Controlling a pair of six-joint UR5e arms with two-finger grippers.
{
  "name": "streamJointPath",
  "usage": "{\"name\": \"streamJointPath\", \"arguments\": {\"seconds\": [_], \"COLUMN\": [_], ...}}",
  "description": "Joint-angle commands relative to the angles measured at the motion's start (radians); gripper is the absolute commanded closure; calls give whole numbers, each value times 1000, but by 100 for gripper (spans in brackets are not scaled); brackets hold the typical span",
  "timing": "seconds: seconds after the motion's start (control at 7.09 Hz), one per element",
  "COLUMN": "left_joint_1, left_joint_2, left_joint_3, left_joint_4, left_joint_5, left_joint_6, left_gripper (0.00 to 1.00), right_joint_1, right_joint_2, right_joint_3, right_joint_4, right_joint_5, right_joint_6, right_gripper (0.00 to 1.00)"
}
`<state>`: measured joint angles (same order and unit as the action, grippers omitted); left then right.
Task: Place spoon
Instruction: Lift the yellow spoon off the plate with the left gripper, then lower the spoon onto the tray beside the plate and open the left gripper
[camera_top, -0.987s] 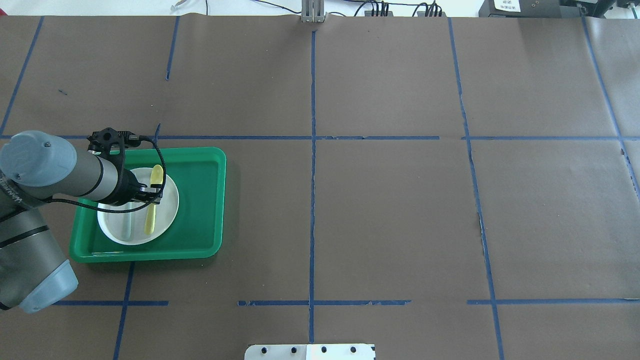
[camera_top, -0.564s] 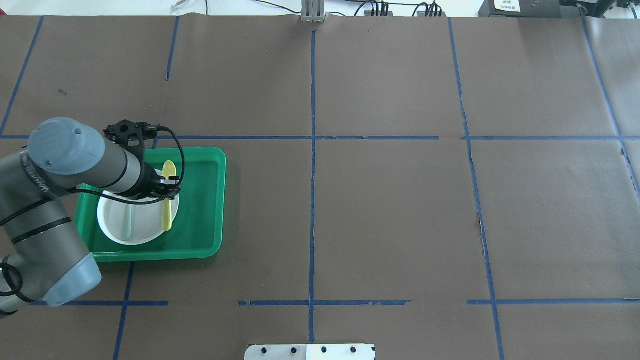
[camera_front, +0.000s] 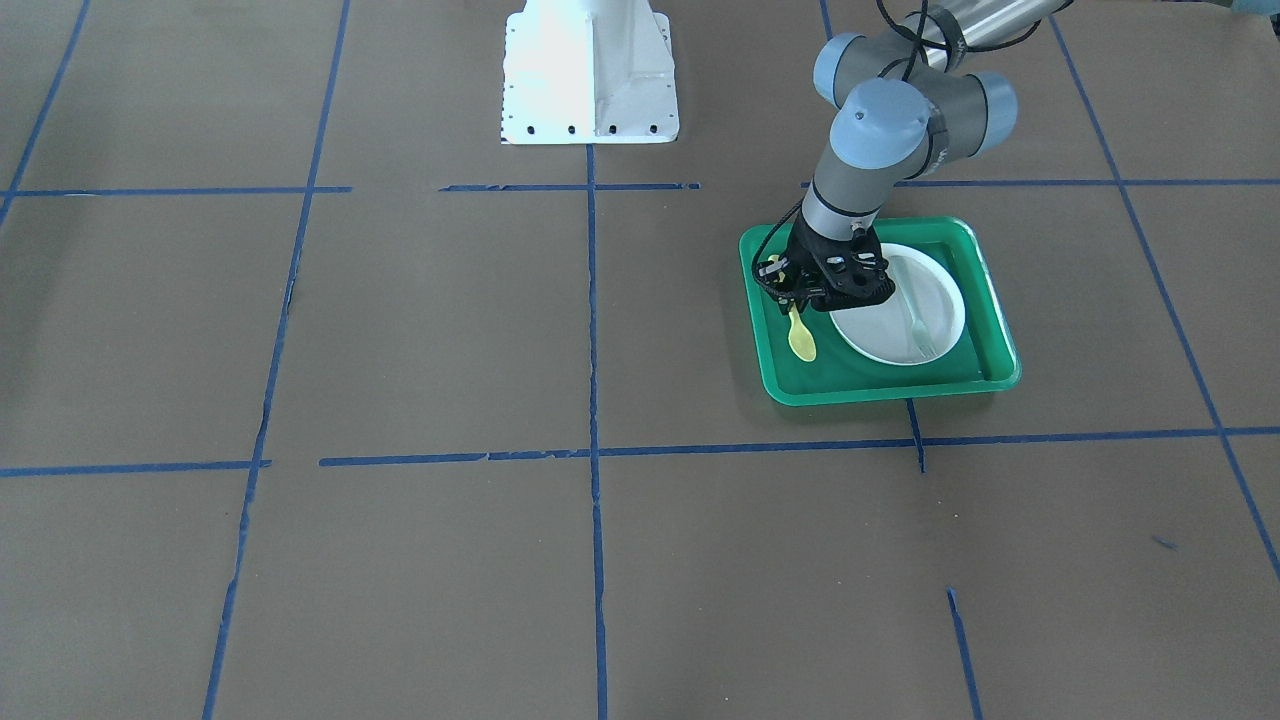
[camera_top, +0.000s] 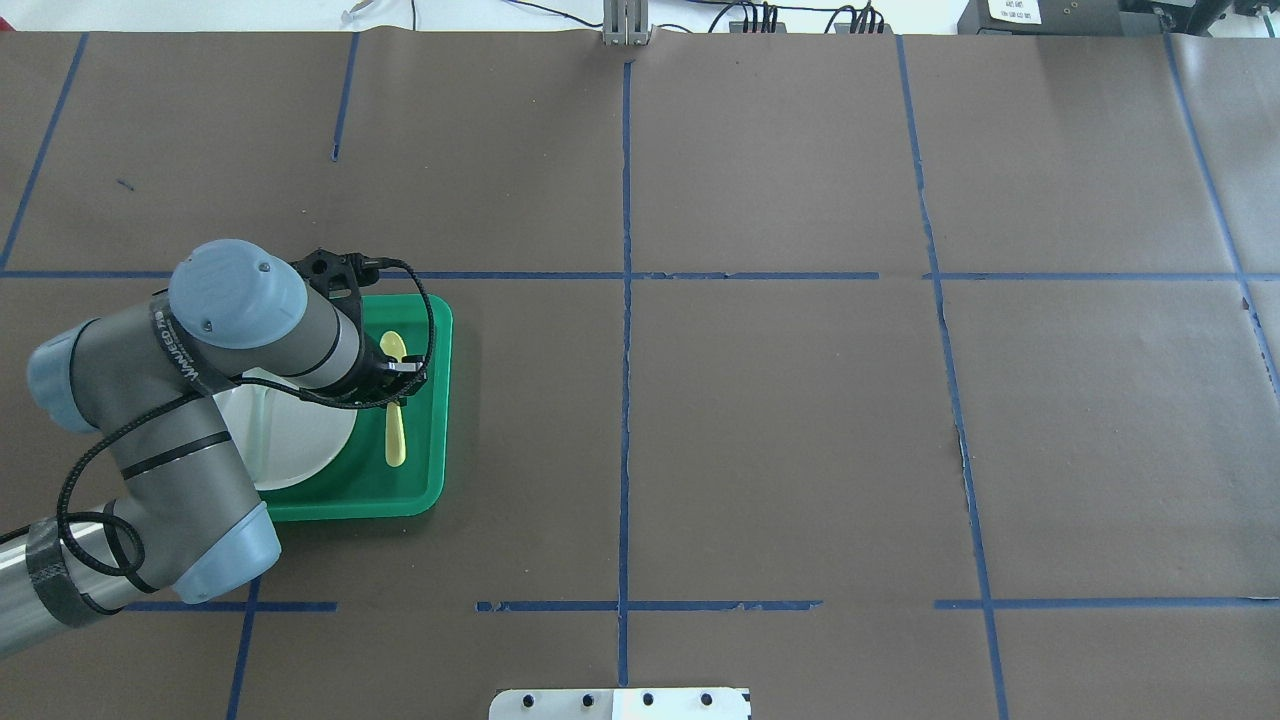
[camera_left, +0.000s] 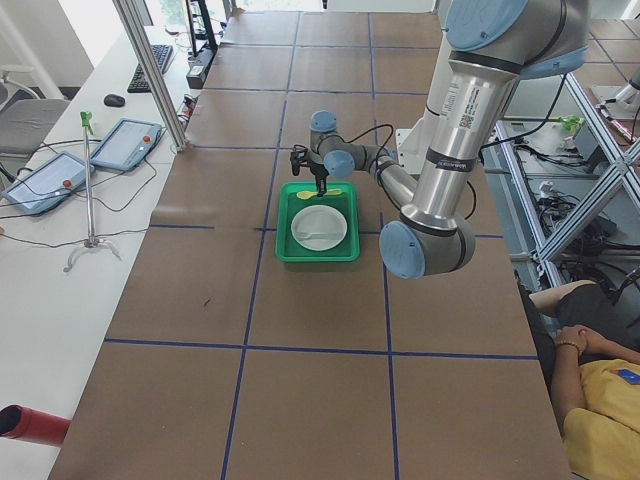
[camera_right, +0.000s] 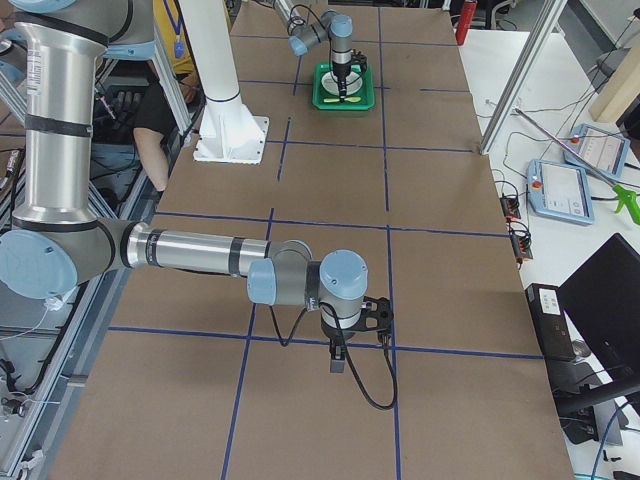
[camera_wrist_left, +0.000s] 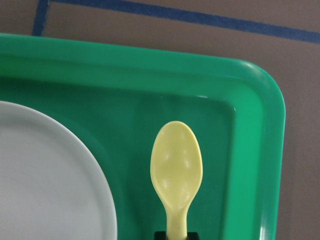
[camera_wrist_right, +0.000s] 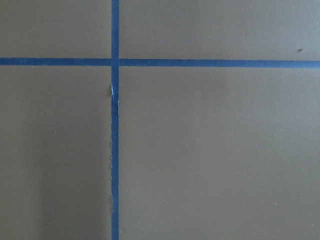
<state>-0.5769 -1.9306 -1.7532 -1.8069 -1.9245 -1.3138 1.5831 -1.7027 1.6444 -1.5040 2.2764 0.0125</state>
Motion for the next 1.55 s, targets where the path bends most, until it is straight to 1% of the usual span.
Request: {"name": "streamJointPath", "arguments": {"seconds": [0.0, 0.28, 0.56, 0.71, 0.99, 1.13, 1.27, 1.41], "left_joint_1": [6, 6, 6, 6, -12, -55, -93, -166], "left_joint_2": [12, 12, 12, 10, 10, 27, 60, 100], "left_joint_3": [3, 1, 0, -3, -52, -93, -142, -175], "left_joint_4": [0, 0, 0, 1, 6, 9, 9, 15], "left_joint_5": [2, 2, 2, 2, -1, -1, -7, -14], "left_joint_6": [2, 4, 7, 10, 15, 15, 18, 135], "left_gripper": [95, 85, 56, 50, 48, 0, 0, 0], "right_joint_1": [0, 0, 0, 0, 0, 0, 0, 0], "right_joint_2": [0, 0, 0, 0, 0, 0, 0, 0], "right_joint_3": [0, 0, 0, 0, 0, 0, 0, 0], "right_joint_4": [-1, -1, 1, -1, -1, -1, 1, -1], "right_joint_5": [0, 0, 0, 0, 0, 0, 0, 0], "right_joint_6": [1, 0, 1, 1, 1, 1, 1, 1], "right_gripper": [0, 0, 0, 0, 0, 0, 0, 0]}}
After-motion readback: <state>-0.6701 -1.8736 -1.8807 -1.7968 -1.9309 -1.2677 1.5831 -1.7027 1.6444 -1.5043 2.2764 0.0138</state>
